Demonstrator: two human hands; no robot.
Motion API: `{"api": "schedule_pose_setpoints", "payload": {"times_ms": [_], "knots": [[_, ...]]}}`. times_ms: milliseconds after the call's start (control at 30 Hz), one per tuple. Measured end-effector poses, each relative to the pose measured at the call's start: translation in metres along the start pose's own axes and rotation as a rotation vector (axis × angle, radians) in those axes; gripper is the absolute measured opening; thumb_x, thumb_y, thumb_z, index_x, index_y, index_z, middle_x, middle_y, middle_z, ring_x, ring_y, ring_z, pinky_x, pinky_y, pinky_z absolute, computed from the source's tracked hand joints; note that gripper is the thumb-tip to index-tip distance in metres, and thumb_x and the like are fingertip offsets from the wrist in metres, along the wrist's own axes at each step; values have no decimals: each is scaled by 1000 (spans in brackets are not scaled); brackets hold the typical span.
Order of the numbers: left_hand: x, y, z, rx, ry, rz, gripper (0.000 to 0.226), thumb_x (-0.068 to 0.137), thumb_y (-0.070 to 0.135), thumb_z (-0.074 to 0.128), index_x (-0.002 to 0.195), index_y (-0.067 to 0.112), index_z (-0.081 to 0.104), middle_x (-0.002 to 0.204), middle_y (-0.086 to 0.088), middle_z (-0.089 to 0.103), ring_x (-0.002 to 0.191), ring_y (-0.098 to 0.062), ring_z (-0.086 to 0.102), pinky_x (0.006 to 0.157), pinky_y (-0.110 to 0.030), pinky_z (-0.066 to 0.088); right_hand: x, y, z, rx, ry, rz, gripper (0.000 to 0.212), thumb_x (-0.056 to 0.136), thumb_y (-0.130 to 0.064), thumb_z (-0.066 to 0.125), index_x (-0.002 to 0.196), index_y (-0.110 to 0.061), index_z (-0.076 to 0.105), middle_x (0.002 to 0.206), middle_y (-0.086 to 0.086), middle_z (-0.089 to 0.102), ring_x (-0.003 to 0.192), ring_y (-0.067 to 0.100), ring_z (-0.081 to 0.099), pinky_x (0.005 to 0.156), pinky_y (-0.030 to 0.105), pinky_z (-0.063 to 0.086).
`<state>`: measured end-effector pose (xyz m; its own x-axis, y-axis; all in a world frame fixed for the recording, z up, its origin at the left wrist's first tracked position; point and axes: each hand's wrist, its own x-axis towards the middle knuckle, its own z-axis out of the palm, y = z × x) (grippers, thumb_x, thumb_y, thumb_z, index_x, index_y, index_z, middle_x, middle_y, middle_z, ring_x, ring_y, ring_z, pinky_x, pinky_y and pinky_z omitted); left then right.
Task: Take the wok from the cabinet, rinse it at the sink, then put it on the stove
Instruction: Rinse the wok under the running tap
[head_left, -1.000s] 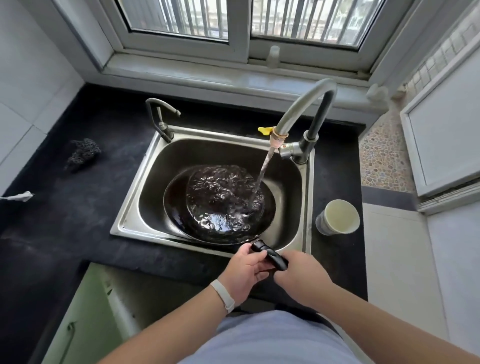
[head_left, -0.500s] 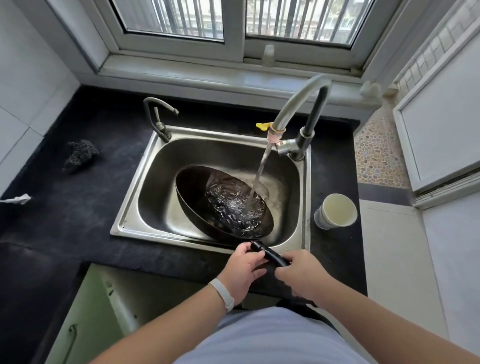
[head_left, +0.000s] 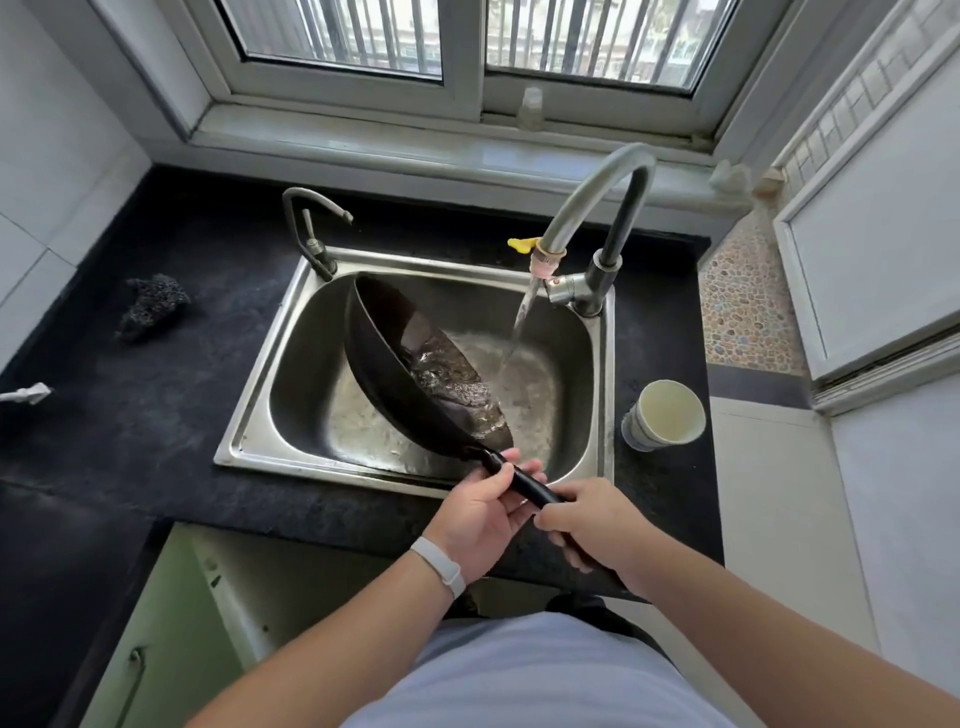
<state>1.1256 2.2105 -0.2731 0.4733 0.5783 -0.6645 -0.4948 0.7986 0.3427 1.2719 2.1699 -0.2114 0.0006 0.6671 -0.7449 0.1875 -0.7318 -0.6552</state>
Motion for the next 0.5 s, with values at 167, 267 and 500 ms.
{"api": "schedule_pose_setpoints", "payload": {"times_ms": [167, 267, 500], "knots": [[0, 4, 13, 74, -9, 77, 8, 101, 8, 44, 101, 7, 52, 86, -11, 69, 82, -24, 67, 70, -32, 57, 2, 0, -6, 106, -67, 0, 5, 85, -3, 58, 88, -2, 62, 58, 6, 51, 40, 17, 40, 38, 25, 32], [2, 1, 18, 208, 57, 145, 5, 101, 9, 47, 101, 5, 51, 86, -11, 63, 79, -23, 64, 61, -28, 55, 0, -3, -7, 19, -92, -11, 7, 84, 0, 54, 81, -5, 58, 54, 4, 51, 40, 17, 43, 40, 26, 37], [15, -11, 30, 385, 222, 210, 24, 94, 7, 61, 116, 0, 54, 110, -19, 64, 110, -32, 63, 98, -39, 52, 3, -4, -12, -841, 134, -136, 8, 93, -21, 50, 91, -21, 43, 77, 0, 55, 65, 22, 56, 55, 32, 43]]}}
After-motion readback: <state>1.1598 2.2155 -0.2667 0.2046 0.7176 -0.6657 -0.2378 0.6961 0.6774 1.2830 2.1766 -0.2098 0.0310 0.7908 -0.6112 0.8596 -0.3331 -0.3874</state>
